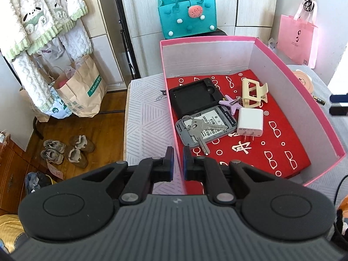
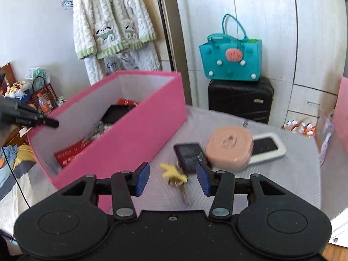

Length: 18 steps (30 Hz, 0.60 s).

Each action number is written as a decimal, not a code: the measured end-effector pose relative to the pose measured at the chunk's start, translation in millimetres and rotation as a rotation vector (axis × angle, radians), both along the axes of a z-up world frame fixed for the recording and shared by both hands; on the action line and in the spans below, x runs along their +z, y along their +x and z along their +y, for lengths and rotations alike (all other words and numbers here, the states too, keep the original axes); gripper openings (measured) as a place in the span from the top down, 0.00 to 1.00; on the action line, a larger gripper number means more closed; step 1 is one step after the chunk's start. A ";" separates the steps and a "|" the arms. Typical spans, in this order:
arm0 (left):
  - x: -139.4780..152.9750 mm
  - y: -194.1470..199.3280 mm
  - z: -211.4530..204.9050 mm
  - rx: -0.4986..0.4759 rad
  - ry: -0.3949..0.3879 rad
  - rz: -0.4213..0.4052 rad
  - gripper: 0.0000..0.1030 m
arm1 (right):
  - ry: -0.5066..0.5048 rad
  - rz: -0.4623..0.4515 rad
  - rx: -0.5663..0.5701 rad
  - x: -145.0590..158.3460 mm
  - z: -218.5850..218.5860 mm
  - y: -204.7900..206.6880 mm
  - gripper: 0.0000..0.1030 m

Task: Organize rigid objects
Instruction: 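Move the right gripper back to the yellow star keychain with keys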

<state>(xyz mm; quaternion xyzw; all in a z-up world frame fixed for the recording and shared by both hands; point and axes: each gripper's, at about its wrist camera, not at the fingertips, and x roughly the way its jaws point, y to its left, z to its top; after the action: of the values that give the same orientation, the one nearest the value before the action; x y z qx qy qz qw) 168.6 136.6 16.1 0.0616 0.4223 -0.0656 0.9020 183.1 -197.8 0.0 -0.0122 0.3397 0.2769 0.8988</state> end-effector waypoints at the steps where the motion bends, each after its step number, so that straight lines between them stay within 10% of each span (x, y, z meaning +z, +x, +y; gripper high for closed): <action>1: 0.2 0.3 0.2 0.004 -0.002 0.001 0.93 | 0.013 -0.005 0.010 -5.5 -1.0 -1.5 0.48; 7: -0.2 1.5 -0.6 0.023 0.001 0.001 0.93 | 0.053 -0.102 -0.002 -33.5 2.2 -2.2 0.25; 18: -3.1 1.8 -1.2 0.046 0.004 0.010 0.93 | -0.035 0.001 0.034 -67.5 18.7 15.1 0.38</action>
<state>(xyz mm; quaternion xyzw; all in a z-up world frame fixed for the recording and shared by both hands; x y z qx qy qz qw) 170.4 135.3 13.1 0.0535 0.4284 -0.0443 0.9009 198.2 -179.1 -67.5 -0.0336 0.3448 0.2860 0.8934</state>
